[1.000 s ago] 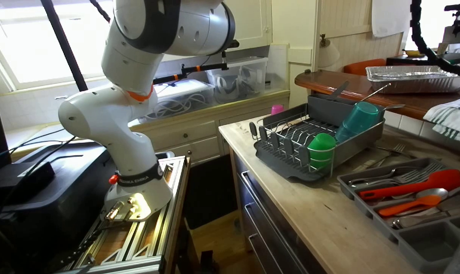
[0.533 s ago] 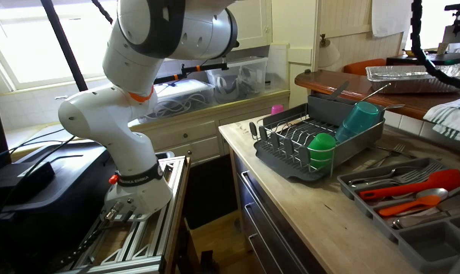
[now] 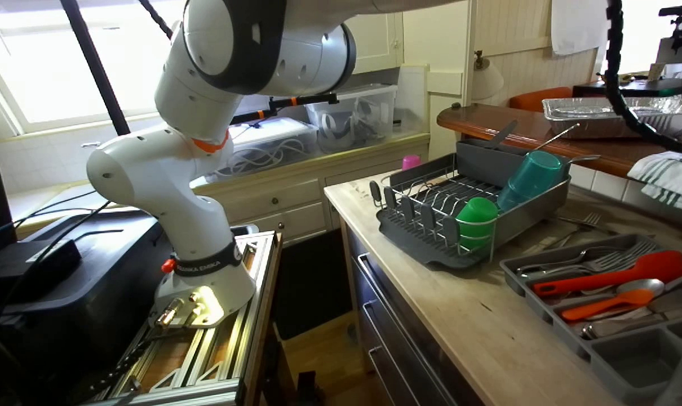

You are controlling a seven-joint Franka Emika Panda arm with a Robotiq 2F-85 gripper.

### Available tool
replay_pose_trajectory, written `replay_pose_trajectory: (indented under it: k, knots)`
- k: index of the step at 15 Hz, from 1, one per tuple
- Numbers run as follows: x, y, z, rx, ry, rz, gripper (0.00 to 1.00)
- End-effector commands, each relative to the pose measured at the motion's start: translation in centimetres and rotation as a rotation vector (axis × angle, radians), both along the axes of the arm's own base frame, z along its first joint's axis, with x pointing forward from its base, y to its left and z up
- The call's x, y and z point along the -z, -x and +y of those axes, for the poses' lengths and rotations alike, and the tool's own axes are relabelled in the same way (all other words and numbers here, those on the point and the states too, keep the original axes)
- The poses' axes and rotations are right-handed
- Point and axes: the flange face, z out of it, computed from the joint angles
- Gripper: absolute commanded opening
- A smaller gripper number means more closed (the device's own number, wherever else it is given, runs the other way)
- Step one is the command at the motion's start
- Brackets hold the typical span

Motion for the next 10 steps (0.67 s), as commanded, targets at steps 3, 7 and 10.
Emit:
replay_pose_trajectory:
  k: [3, 7, 10]
  knots:
    - [0.6, -0.3, 0.1, 0.011, 0.008, 0.003, 0.12]
    - [-0.1, 0.2, 0.0, 0.012, 0.005, 0.016, 0.76]
    - [-3.3, 1.5, 0.0, 0.017, 0.021, 0.038, 0.98]
